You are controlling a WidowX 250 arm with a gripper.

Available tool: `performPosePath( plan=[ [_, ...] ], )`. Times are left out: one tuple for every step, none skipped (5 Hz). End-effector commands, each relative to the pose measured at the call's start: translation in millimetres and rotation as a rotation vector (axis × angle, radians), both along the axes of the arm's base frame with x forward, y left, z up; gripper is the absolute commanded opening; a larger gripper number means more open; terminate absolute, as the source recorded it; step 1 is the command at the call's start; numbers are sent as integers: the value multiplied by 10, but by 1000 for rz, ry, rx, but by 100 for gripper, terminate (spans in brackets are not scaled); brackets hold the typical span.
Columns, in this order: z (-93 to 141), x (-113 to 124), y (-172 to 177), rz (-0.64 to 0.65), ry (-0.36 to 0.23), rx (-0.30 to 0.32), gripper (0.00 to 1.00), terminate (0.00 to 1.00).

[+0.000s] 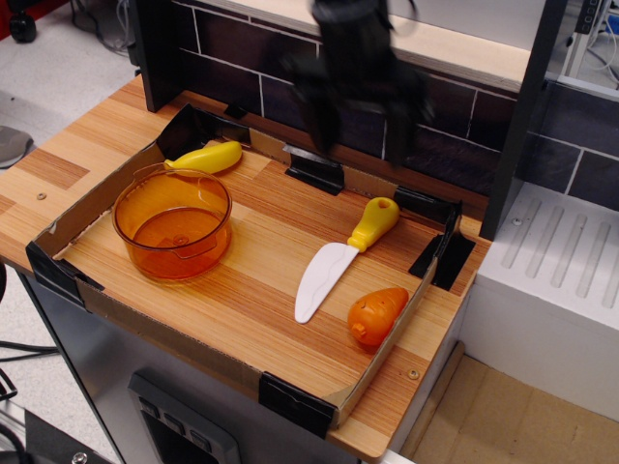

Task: Put knife in pot

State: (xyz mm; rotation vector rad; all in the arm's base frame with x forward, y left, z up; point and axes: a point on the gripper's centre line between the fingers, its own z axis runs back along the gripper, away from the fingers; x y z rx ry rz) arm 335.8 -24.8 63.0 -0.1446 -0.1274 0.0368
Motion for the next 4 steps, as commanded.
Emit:
performPosePath(
  plan=[
    [-197, -6, -175, 9, -106, 55, 100, 0],
    [-315, -4, -144, 27, -90, 91, 100, 0],
    [-447, 74, -137, 49, -72, 105, 100, 0],
    [-514, 104, -116, 53, -49, 102, 100, 0]
  ],
)
